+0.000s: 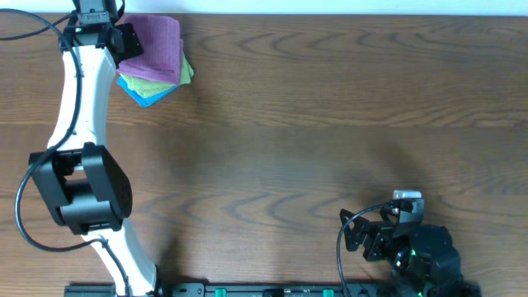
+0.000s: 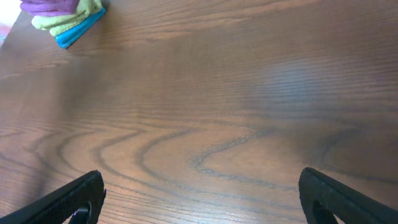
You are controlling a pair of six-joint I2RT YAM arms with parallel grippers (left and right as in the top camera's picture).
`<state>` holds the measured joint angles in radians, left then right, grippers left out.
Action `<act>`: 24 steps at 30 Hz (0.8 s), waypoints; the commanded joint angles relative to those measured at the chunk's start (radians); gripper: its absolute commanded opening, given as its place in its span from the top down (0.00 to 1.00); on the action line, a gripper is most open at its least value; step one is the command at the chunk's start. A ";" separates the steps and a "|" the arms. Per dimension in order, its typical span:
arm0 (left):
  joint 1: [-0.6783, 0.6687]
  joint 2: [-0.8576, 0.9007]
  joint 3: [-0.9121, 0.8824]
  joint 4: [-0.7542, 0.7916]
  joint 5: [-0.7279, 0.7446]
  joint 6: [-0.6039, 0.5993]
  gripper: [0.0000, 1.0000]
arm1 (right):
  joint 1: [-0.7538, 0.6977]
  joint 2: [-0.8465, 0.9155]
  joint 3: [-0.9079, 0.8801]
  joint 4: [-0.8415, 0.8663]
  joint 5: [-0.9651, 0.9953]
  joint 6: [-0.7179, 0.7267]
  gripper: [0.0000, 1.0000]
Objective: Fold the cloth
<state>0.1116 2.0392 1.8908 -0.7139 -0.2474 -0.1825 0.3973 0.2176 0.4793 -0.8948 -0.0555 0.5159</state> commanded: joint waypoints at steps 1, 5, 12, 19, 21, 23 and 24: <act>0.006 -0.062 -0.001 -0.008 -0.020 0.003 0.07 | -0.004 -0.007 -0.003 0.000 0.006 0.011 0.01; 0.006 -0.117 -0.001 -0.011 0.001 0.001 0.04 | -0.004 -0.007 -0.003 0.000 0.006 0.011 0.01; 0.006 -0.164 -0.001 -0.019 0.168 0.003 0.04 | -0.004 -0.007 -0.003 0.000 0.006 0.011 0.01; 0.006 -0.164 -0.001 -0.026 0.397 -0.001 0.05 | -0.004 -0.007 -0.003 0.000 0.006 0.011 0.01; 0.006 -0.164 -0.001 -0.025 0.428 -0.012 0.05 | -0.004 -0.007 -0.003 0.000 0.006 0.011 0.01; 0.006 -0.164 -0.001 -0.026 0.459 -0.049 0.04 | -0.004 -0.007 -0.003 0.000 0.006 0.011 0.01; 0.006 -0.164 -0.001 -0.026 0.475 -0.064 0.04 | -0.004 -0.007 -0.003 0.000 0.006 0.011 0.01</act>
<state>0.1116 1.8851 1.8908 -0.7364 0.1383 -0.2008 0.3973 0.2176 0.4793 -0.8948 -0.0551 0.5159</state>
